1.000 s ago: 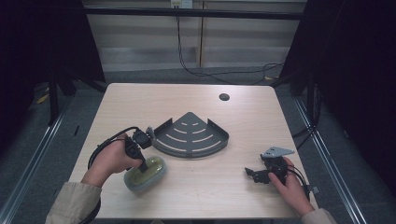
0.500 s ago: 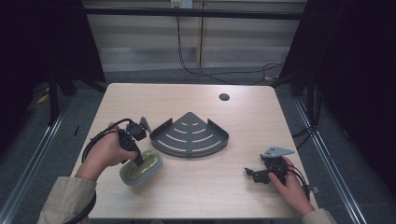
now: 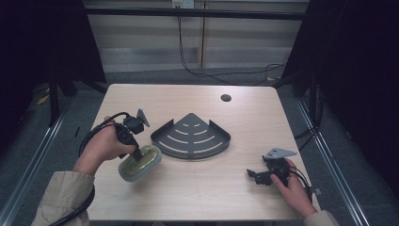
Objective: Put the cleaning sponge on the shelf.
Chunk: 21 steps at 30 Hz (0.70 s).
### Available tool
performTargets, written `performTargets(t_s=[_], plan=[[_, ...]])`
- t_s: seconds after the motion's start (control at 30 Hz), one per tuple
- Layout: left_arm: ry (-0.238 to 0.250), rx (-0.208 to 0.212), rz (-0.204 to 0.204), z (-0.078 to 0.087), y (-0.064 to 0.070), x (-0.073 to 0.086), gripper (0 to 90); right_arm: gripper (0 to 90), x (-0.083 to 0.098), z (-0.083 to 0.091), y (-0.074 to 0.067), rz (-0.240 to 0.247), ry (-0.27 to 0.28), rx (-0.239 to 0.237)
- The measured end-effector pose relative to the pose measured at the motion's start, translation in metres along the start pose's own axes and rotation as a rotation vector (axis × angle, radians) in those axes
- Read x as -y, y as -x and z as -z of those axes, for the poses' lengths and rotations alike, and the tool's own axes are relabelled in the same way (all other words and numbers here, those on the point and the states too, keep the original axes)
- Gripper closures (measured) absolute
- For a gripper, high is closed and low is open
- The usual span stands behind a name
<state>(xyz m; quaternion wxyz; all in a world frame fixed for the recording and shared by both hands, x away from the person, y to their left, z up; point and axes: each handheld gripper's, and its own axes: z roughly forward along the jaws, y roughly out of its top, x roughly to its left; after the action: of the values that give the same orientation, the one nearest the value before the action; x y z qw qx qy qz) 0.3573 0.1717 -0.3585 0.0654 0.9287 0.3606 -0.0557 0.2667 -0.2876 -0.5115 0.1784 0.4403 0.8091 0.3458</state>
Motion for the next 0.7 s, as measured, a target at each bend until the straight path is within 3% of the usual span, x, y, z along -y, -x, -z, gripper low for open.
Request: performTargets(t_s=[0.4, 0.6, 0.7], plan=[[-0.006, 0.0, 0.028, 0.007, -0.003, -0.009, 71.2, 10.5, 0.0, 0.0, 0.0, 0.0, 0.0, -0.001], [-0.006, -0.011, 0.02, 0.008, -0.006, -0.014, 71.2, 10.5, 0.0, 0.0, 0.0, -0.001, 0.0, -0.001], [-0.003, 0.003, 0.034, 0.007, -0.007, -0.016, 71.2, 10.5, 0.0, 0.0, 0.0, -0.006, -0.003, 0.0]])
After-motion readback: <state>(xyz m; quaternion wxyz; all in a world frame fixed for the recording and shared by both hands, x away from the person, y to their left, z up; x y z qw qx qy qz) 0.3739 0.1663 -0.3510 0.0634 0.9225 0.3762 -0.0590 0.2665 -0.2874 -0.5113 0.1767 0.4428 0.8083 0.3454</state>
